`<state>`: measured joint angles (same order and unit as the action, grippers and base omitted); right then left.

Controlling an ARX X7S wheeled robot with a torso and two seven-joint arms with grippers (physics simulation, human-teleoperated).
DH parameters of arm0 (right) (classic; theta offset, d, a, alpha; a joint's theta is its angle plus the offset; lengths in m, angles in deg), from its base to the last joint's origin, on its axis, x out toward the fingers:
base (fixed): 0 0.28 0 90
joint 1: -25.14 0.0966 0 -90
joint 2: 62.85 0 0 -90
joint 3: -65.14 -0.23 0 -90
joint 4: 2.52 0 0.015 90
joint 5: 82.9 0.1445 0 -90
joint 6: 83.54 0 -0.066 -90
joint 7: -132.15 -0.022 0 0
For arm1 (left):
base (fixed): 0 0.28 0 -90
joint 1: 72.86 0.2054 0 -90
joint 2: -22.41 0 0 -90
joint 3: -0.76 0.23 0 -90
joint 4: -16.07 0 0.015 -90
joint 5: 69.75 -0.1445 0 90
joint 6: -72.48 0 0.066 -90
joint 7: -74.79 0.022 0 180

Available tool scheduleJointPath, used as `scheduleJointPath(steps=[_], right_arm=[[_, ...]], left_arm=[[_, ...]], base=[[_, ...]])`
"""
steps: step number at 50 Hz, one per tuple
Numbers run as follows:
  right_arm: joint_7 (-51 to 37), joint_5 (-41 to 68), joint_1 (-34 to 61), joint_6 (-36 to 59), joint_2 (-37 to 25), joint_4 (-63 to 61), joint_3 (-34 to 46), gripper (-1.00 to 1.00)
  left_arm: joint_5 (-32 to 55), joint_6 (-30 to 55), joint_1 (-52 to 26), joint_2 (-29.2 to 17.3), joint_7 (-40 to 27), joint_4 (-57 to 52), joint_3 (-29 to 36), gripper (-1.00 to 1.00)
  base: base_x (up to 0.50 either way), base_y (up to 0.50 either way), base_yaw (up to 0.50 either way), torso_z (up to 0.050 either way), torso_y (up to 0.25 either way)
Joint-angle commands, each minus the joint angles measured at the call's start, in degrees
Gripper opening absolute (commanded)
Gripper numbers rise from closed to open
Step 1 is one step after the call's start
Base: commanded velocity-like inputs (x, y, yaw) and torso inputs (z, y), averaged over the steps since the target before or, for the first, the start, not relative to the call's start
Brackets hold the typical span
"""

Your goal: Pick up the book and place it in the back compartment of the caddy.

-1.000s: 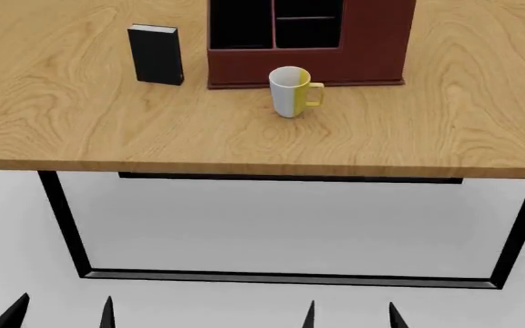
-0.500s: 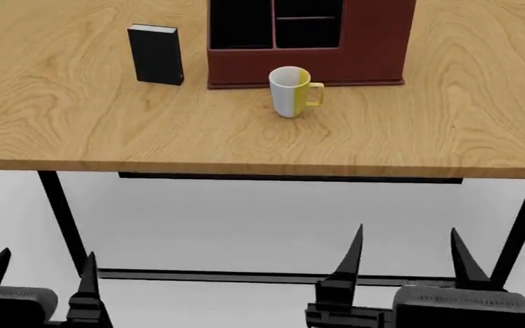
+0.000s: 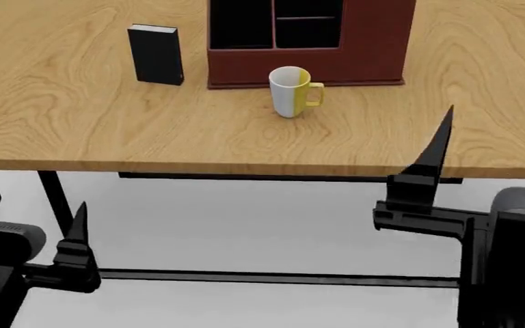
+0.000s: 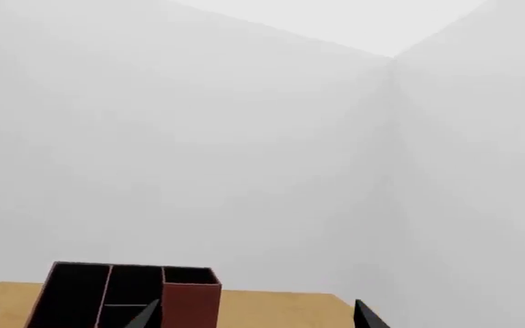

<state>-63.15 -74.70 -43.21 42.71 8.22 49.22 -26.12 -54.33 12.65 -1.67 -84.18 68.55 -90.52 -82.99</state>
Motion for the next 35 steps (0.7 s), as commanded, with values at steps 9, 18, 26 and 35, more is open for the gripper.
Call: scheduleJointPath(steps=[9, 18, 26, 35], right_arm=[[0.18, 3.23, 14.63, 16.53, -4.9, -9.48, -4.69, 1.0], [0.83, 4.96, 23.38, 24.96, -7.63, -12.09, -4.87, 1.0], [0.98, 6.14, 26.36, 28.46, -7.78, -13.42, -5.17, 1.0], [0.68, 6.83, 27.72, 30.78, -7.77, -15.0, -5.55, 1.0]], left_arm=[[2.93, 9.68, -9.27, -1.93, 1.04, -0.3, -0.09, 1.0], [3.11, 11.16, -13.52, -2.15, 1.09, 0.04, 0.27, 1.0], [4.19, 13.22, -16.49, -2.18, 0.93, -0.23, -0.45, 1.0], [4.65, 13.58, -16.08, -2.27, 0.64, -1.36, -0.6, 1.0]], base=[[0.0, 0.0, 0.0, 0.0, 0.0], [0.0, 0.0, 0.0, 0.0, 0.0], [0.0, 0.0, 0.0, 0.0, 0.0], [0.0, 0.0, 0.0, 0.0, 0.0]])
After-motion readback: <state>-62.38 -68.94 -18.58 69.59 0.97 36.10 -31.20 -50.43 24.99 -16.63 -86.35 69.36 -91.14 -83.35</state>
